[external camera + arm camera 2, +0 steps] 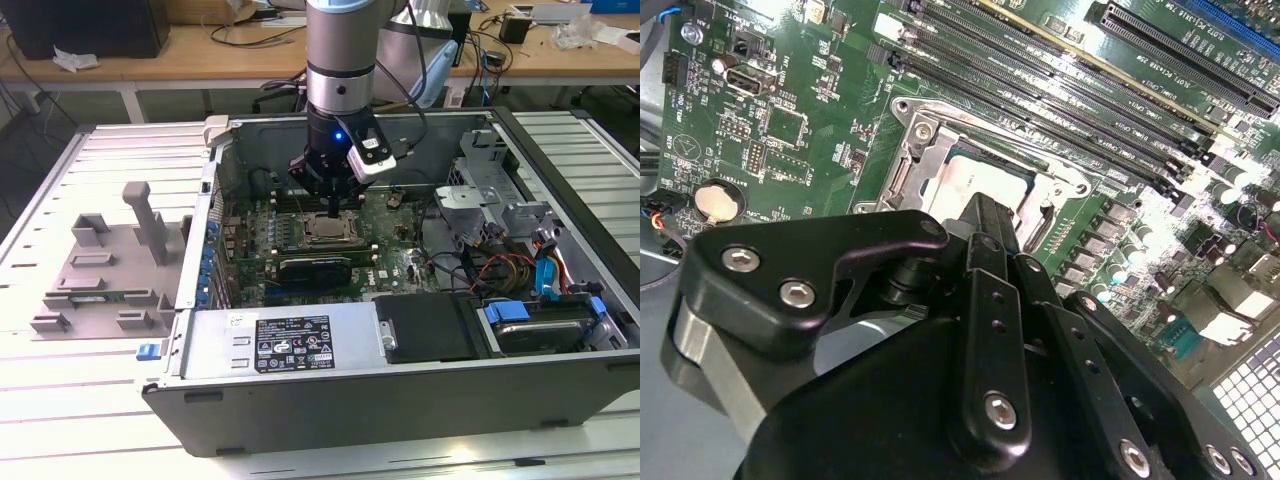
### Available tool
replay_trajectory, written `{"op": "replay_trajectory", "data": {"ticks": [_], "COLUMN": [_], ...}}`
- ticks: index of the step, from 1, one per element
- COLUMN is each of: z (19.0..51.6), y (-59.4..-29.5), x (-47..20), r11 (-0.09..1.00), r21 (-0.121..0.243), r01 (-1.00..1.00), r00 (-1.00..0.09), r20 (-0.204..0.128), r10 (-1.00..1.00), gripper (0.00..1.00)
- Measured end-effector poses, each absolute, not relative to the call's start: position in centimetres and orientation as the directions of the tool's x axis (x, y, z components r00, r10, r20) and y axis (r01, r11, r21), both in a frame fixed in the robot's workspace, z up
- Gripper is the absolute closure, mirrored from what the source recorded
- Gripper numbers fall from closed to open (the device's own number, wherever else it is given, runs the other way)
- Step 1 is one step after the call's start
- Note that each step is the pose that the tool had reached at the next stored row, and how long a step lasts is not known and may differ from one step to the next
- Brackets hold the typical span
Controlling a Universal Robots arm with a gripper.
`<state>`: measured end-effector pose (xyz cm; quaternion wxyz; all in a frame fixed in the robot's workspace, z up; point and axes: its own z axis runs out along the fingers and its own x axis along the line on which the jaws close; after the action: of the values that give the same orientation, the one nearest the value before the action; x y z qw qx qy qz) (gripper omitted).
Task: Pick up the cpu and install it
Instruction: 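Install the first cpu locking lever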
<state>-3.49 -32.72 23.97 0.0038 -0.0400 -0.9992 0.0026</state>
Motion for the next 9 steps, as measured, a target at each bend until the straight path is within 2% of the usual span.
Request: {"op": "replay_trajectory", "data": {"ticks": [9], "z": [23.96], "y": [-32.72], "x": [-3.75], "r11": [0.997], "r21": [-0.005], "r01": [0.079], "r00": [-0.997], "r20": [0.007], "r10": [0.079], "gripper": [0.89]}}
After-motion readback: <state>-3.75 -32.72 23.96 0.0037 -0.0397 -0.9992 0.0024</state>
